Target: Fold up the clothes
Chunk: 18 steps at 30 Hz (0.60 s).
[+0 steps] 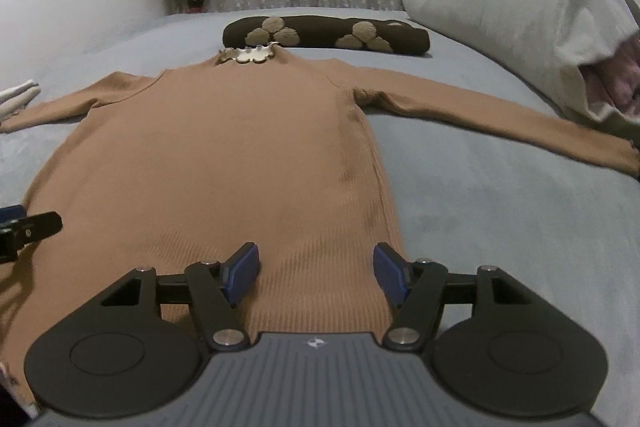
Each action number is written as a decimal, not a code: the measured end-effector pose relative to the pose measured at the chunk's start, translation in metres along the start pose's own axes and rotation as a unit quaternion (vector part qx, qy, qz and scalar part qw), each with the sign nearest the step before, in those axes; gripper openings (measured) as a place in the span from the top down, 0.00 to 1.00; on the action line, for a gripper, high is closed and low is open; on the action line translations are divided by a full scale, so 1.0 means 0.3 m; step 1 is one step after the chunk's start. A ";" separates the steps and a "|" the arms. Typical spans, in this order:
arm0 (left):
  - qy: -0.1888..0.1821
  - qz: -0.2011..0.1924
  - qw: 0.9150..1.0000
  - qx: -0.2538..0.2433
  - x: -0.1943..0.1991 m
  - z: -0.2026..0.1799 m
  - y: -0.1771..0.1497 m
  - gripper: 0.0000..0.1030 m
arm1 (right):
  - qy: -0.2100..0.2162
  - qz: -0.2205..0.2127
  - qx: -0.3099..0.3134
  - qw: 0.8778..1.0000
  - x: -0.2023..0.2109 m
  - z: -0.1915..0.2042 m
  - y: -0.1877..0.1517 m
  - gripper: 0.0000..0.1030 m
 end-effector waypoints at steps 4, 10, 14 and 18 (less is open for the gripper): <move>0.001 0.002 1.000 0.004 0.026 0.004 -0.016 0.23 | -0.002 0.010 0.010 1.000 0.029 0.011 -0.017 0.35; -0.002 0.012 1.000 -0.007 0.066 0.010 -0.035 0.23 | 0.006 0.033 0.008 0.999 0.068 0.018 -0.031 0.35; -0.006 0.034 0.999 -0.020 0.094 0.013 -0.033 0.23 | 0.010 0.059 0.015 0.998 0.090 0.025 -0.042 0.35; -0.013 0.063 0.997 -0.041 0.113 0.014 -0.024 0.21 | 0.012 0.093 0.024 0.995 0.113 0.037 -0.045 0.35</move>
Point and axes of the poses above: each gripper's, at about its wrist camera, not at the fingertips, and x roughly against the way its jaws point, z to its left, y to its top, the point moved 4 cm from there along -x, roughly the way its jaws point, and after that the axes turned 13 degrees about y, right-handed, at the moved point
